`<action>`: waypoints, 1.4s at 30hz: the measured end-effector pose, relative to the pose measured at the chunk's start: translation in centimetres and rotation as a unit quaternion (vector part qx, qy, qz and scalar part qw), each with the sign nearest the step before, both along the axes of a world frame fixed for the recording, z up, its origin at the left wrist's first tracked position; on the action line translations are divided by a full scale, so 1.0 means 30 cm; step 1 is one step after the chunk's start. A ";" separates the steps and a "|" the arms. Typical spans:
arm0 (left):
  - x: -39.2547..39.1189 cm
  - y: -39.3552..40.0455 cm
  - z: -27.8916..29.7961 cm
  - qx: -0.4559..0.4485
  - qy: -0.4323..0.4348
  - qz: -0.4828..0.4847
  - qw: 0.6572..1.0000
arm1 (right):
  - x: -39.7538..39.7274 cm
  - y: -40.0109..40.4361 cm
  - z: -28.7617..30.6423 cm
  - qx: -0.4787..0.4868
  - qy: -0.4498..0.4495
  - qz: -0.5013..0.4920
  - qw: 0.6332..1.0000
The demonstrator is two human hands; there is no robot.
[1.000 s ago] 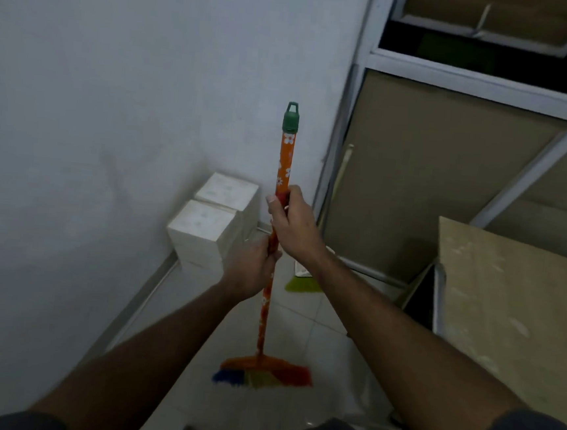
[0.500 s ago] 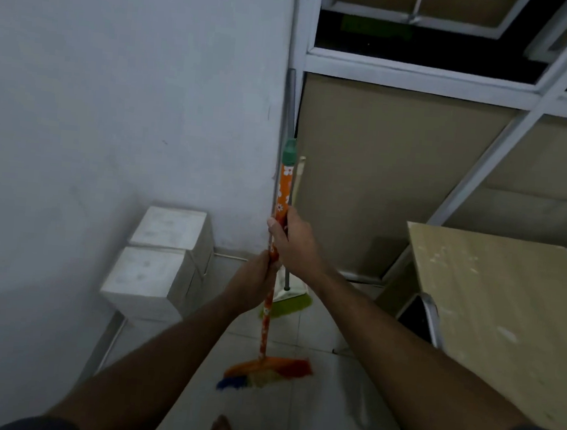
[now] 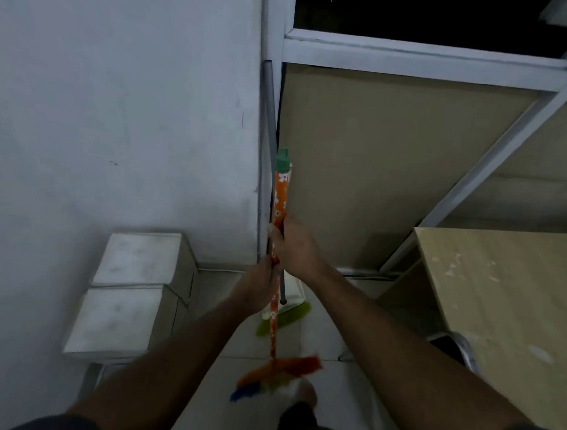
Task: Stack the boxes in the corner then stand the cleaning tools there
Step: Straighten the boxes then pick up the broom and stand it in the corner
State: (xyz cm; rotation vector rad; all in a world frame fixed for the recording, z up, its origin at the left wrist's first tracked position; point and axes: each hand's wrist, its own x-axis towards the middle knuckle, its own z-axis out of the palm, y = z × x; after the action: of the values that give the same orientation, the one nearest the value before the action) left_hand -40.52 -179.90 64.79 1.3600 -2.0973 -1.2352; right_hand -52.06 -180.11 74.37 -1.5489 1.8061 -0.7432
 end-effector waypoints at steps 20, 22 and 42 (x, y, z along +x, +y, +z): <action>-0.326 -0.568 -0.402 0.071 -0.065 0.018 0.995 | -0.313 -0.600 -0.456 0.126 0.071 0.065 0.987; -0.344 -0.604 -0.429 0.067 -0.062 0.021 0.996 | -0.334 -0.636 -0.478 0.126 0.085 0.057 0.987; -0.389 -0.783 -0.476 0.050 -0.106 0.134 0.984 | -0.394 -0.930 -0.618 0.157 0.083 0.077 0.981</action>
State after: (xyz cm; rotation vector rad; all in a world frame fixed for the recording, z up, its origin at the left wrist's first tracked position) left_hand -52.20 -203.38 50.50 1.8225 -1.9220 -1.1386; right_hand -63.88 -208.00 55.83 -1.5498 1.7943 -0.2457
